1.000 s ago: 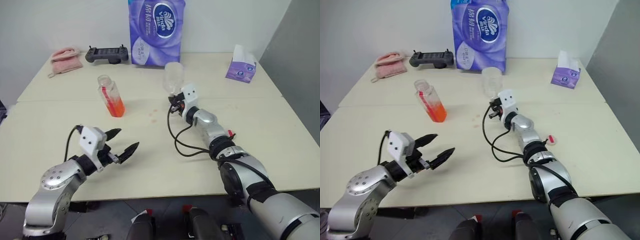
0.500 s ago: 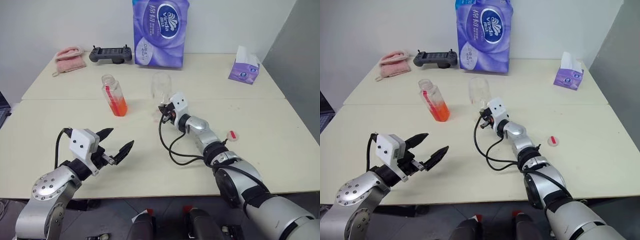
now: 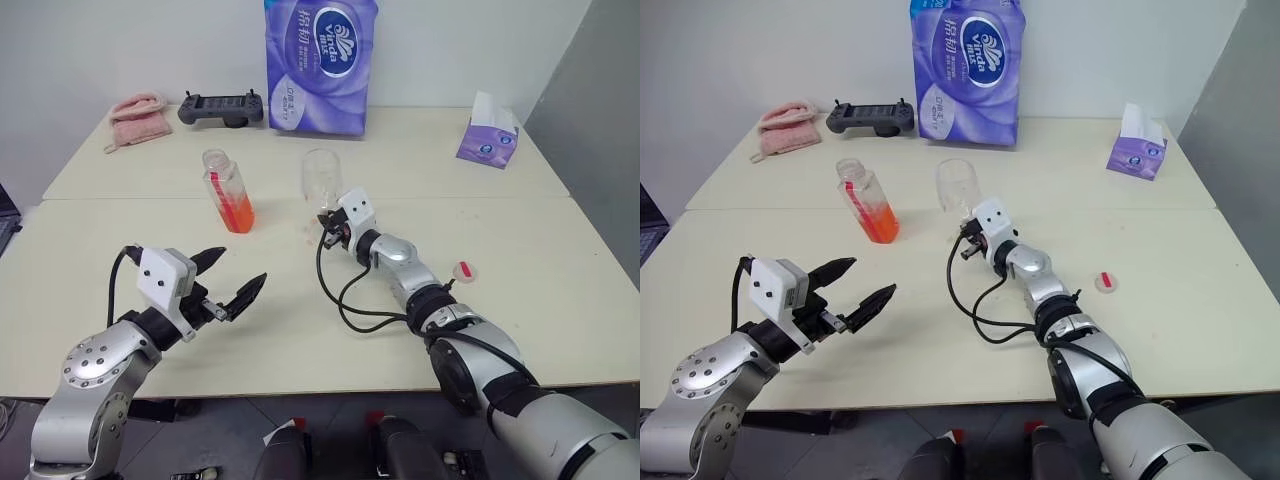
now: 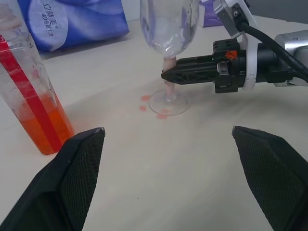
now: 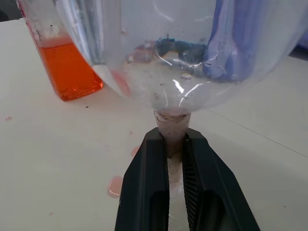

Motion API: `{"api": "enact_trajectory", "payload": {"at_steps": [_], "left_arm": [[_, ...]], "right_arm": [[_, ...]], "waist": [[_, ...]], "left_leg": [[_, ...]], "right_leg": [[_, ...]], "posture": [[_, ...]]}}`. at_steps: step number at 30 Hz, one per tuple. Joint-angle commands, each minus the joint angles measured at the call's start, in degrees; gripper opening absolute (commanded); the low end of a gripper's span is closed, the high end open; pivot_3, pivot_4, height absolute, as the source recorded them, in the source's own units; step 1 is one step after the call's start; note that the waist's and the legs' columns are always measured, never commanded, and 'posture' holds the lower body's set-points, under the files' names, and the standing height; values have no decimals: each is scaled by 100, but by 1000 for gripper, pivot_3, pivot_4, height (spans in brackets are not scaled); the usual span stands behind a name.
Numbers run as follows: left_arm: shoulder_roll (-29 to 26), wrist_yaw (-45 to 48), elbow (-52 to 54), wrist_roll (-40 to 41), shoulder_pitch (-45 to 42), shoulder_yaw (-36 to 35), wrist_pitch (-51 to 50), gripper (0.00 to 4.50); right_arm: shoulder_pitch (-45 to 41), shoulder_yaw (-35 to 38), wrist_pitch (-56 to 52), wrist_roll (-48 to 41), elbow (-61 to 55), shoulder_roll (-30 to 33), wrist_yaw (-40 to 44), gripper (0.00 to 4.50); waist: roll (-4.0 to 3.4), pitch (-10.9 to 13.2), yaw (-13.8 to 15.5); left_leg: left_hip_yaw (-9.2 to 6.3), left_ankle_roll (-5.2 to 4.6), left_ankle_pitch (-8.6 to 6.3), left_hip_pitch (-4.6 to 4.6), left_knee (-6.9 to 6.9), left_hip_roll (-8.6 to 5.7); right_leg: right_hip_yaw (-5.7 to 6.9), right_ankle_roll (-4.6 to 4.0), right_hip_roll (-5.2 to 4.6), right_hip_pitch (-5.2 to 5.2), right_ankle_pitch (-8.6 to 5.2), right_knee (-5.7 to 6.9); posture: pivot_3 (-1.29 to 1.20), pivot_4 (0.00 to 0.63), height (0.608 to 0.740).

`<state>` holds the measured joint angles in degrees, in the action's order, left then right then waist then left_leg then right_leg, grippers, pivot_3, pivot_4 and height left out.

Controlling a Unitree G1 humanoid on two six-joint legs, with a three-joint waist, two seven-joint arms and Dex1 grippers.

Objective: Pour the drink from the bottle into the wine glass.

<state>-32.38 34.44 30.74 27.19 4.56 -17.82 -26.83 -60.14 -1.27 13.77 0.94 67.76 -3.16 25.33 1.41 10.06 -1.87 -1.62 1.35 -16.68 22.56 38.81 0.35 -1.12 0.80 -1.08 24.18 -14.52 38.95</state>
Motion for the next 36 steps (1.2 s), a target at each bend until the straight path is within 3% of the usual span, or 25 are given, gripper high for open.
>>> {"api": "enact_trajectory", "payload": {"at_steps": [1, 29, 36], "left_arm": [[-49, 3, 84, 43, -18, -67, 112, 4500], [-77, -263, 274, 149, -152, 42, -165, 4500], [-65, -269, 215, 118, -236, 113, -160, 4500]], "right_arm": [[-272, 79, 168, -52, -93, -63, -37, 101], [-303, 46, 36, 205, 319, -154, -411, 101], [-261, 63, 16, 208, 319, -132, -339, 2407]], "waist": [[0, 0, 0], [0, 0, 3], [0, 0, 1]], "left_leg": [[0, 0, 0, 0, 0, 0], [-2, 0, 0, -1, -1, -1], [-1, 0, 0, -1, 0, 0]], "right_leg": [[0, 0, 0, 0, 0, 0], [1, 0, 0, -2, 0, -1], [1, 0, 0, -1, 0, -1]], "posture": [[0, 150, 740], [0, 150, 740], [0, 150, 740]]}}
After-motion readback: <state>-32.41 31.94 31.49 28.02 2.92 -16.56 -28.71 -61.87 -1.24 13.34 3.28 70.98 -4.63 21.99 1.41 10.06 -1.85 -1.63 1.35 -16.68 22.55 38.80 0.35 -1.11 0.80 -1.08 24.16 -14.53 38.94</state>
